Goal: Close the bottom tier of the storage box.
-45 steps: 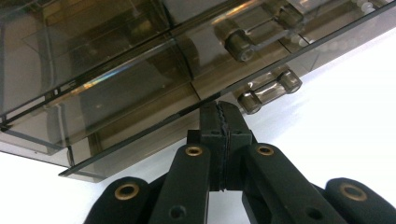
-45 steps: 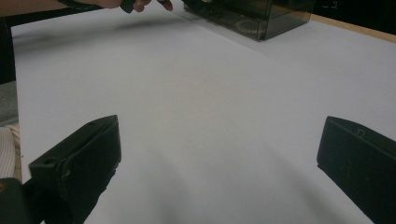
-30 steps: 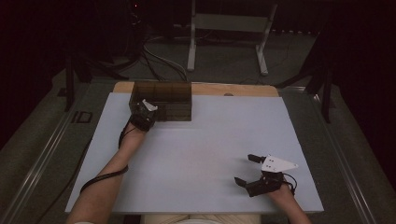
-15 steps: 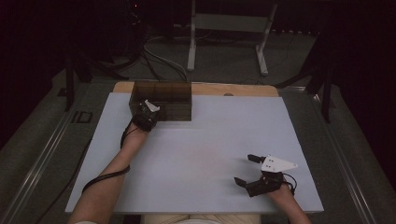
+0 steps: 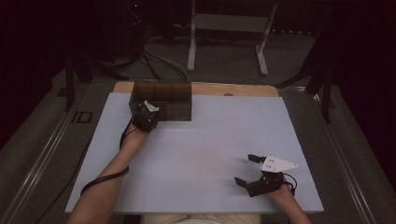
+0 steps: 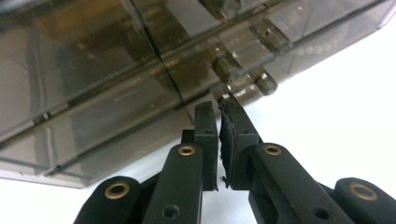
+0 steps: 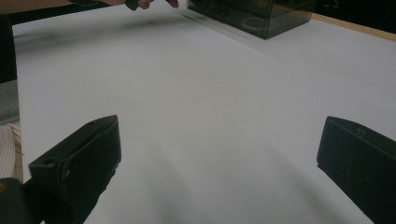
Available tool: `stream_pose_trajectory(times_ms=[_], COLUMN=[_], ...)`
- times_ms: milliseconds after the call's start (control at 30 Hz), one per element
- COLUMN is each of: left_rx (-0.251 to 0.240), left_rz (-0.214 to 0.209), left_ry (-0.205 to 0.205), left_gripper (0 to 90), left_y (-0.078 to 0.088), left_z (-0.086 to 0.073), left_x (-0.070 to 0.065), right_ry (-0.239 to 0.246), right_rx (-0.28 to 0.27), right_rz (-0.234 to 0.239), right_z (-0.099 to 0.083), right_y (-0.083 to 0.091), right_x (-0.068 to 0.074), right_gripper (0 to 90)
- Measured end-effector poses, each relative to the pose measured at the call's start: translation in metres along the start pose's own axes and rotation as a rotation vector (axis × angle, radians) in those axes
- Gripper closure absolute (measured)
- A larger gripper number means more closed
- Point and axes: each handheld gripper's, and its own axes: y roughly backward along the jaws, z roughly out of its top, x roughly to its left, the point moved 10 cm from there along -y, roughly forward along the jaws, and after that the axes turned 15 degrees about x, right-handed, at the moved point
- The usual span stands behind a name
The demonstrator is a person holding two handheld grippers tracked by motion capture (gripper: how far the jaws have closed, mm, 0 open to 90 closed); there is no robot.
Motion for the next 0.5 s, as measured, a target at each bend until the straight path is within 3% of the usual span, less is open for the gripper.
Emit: stream_pose_trajectory(times_ms=[333,500], left_rx=[0.036,0.04], left_rz=[-0.067,-0.074], left_ry=[-0.003,-0.003], left_gripper=[67.0,57.0], left_y=[0.005,0.006], left_z=[-0.003,-0.002], left_x=[-0.007,-0.011], right_ry=[0.003,0.002], right_rx=[0.0,-0.002], right_rz=[0.0,-0.002], right_z=[0.0,0.0], right_y=[0.0,0.0], right_x=[0.0,0.0], right_gripper=[0.0,0.0])
